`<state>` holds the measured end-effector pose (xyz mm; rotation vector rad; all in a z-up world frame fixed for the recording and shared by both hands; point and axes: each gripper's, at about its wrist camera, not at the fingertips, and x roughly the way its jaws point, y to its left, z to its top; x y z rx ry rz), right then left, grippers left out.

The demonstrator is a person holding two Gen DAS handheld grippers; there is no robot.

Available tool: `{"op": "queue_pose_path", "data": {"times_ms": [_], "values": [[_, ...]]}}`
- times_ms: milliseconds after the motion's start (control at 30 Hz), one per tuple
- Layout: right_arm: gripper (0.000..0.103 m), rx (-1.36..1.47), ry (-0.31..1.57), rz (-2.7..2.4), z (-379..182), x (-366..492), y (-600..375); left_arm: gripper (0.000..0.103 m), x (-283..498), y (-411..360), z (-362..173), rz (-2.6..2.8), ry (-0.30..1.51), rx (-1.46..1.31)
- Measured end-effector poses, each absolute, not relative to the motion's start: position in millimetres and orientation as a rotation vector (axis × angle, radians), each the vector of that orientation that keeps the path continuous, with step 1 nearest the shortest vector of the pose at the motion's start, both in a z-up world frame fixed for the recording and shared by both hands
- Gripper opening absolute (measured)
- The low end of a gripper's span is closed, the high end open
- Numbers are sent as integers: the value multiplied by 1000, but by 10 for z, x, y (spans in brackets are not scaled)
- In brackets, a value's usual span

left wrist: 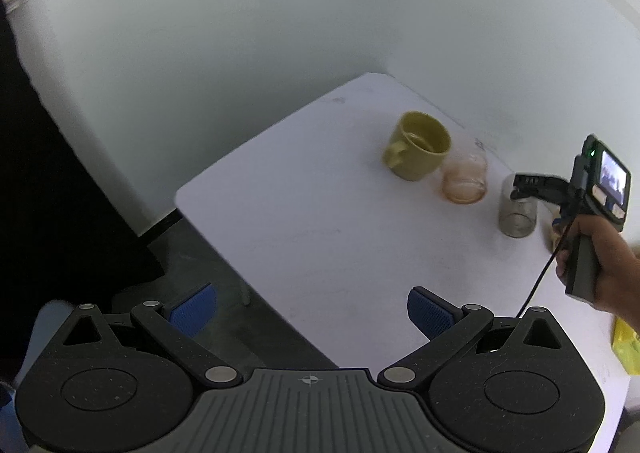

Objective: Flip cup upright
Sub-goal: 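Reach the right tool to the upside-down grey plastic mug and grasp it, then lift the grey mug with the right tool toward the left tool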

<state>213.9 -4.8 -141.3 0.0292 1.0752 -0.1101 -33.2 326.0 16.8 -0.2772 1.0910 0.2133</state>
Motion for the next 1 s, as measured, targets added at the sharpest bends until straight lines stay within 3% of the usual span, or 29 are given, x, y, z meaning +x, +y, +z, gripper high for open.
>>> {"op": "queue_pose_path", "data": {"times_ms": [100,333,700,1000], "values": [[66,1,1104,-114,-1420,2097,25,103,-350,3308,195,222,1082,-279],[66,56,1141,-108,-1382,1839,62,103,-348,3229,216,194,1071,-276],[66,99,1252,-16,-1338,744,401,103,-205,2929,176,112,1070,-246],[70,145,1148,17,-892,755,240,103,-65,2739,58,44,1090,-215]]}}
